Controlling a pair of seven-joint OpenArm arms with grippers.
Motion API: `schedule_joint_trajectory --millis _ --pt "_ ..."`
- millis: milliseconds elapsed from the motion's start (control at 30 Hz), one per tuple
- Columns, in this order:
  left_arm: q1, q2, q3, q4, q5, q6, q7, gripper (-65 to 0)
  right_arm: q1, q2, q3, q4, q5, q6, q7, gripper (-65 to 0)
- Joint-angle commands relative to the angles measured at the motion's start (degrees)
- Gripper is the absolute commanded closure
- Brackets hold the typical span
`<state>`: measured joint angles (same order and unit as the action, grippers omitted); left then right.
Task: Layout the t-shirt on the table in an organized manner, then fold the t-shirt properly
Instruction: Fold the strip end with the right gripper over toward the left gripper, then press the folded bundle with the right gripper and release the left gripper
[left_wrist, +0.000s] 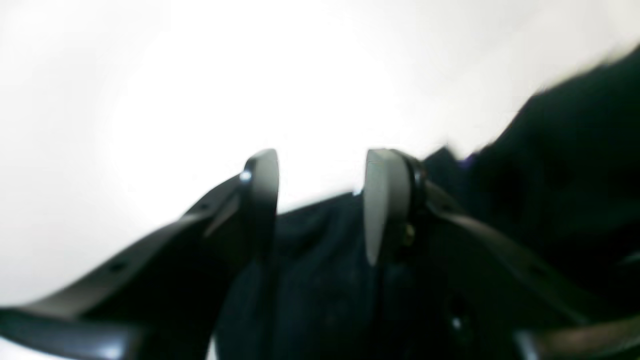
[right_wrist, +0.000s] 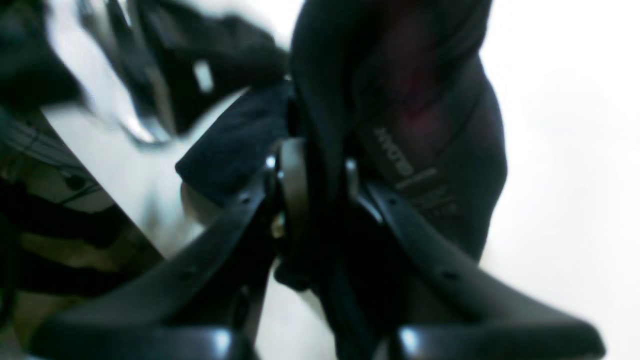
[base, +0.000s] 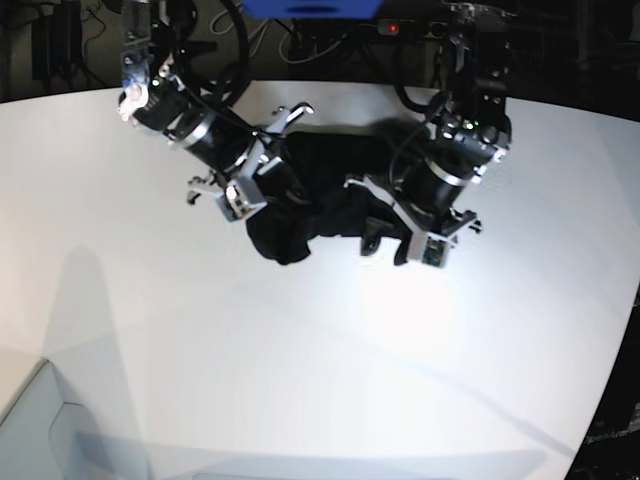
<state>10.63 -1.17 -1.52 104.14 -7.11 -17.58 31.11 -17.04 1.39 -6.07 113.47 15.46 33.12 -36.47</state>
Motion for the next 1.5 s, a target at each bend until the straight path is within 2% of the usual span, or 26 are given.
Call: schedule_joint_trajectory --millis 0,200,267,367,400,467,600,767,867,1000,1467 --pt "0.49 -0.72 -1.16 2.02 -0.14 -0.04 -0.92 -27.0 0.29 0.33 0.13 1.21 1.20 0.24 1.52 0.0" --pt "3.48 -1.78 -10.83 -0.88 -0.67 -0.04 -0.92 -25.2 0.38 0.68 0.66 1.39 1.20 0.24 1.52 0.0" --pt "4.09 -1.51 -14.00 -3.26 -0.67 -0.13 -0.92 -18.0 0.20 0.50 1.01 1.39 1.20 0.24 1.52 0.0" --pt "3.83 -1.07 -15.40 -7.04 -0.75 -0.04 -0.83 -0.9 0.38 0.41 1.01 1.39 1.20 0.24 1.61 0.0" --pt "3.65 -0.72 -15.32 -8.18 -0.67 -0.04 -0.83 0.0 0.38 0.33 0.83 1.39 1.20 0.24 1.70 0.0" --pt "3.48 -0.46 -15.23 -10.38 -0.58 -0.04 -0.83 -1.5 0.38 0.24 0.48 1.47 1.28 0.24 1.79 0.0" --pt "1.89 1.74 -15.23 -14.95 -0.14 -0.04 -0.83 0.0 0.73 0.15 0.31 1.47 1.28 0.24 1.79 0.0" --pt "0.31 2.09 -15.14 -18.82 -0.14 -0.04 -0.83 0.0 1.70 0.24 -4.70 2.00 1.28 0.24 1.70 0.0" --pt "0.05 2.09 -15.14 -18.82 -0.14 -0.04 -0.83 0.0 3.72 -0.03 -7.87 1.47 1.20 0.15 1.52 0.0" --pt "-0.13 2.09 -15.14 -18.47 -0.14 -0.04 -0.83 0.0 6.71 -2.57 -9.10 -1.60 1.20 0.15 1.44 0.0" --pt "0.40 1.56 -15.40 -17.59 -0.14 -0.04 -1.09 0.0 15.67 -2.66 -21.14 -15.93 1.20 0.15 1.44 0.0"
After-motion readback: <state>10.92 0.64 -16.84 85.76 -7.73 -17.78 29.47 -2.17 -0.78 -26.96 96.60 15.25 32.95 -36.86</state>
